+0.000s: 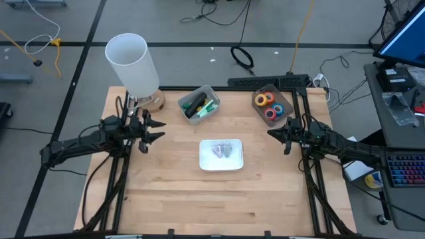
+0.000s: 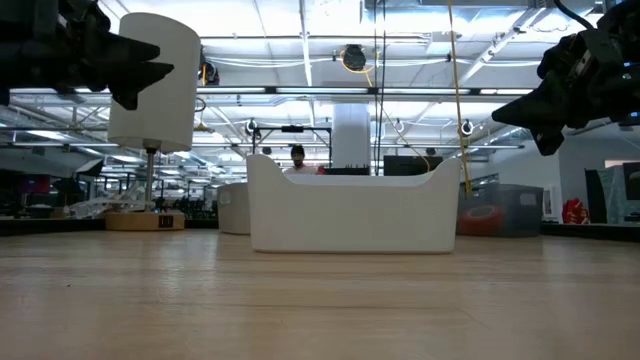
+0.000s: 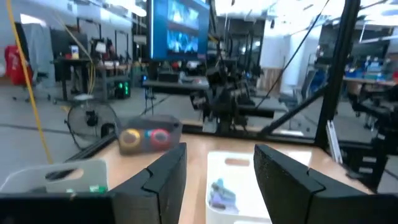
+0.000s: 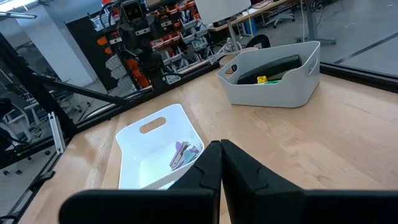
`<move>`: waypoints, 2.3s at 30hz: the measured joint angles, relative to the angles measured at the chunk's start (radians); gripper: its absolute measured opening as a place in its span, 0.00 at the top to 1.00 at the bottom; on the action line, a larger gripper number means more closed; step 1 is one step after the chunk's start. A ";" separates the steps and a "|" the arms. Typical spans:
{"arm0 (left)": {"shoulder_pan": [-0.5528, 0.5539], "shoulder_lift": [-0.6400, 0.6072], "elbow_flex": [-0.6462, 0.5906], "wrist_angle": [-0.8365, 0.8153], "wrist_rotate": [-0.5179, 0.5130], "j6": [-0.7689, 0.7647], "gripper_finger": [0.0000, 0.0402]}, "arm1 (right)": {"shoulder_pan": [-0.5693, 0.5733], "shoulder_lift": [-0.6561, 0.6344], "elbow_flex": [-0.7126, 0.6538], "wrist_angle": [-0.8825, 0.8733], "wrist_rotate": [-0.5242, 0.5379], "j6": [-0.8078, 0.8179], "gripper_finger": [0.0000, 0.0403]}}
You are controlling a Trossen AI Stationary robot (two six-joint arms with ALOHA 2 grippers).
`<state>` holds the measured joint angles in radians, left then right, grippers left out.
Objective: Pick and place Stapler, Stapler remover, tape
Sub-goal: Return to Home Position
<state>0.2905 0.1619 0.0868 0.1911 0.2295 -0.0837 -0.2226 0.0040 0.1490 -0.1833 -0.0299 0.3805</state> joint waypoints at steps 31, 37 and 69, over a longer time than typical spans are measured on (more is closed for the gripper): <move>-0.023 0.002 -0.071 0.067 0.032 -0.028 0.54 | 0.000 0.001 0.000 0.000 0.002 0.000 1.00; -0.023 0.002 -0.071 0.067 0.032 -0.028 0.54 | 0.000 0.001 0.000 0.000 0.002 0.000 1.00; -0.023 0.002 -0.071 0.067 0.031 -0.027 0.54 | 0.000 0.001 0.000 0.000 0.003 0.000 1.00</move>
<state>0.2672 0.1635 0.0154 0.2584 0.2607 -0.1108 -0.2226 0.0051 0.1493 -0.1833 -0.0273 0.3801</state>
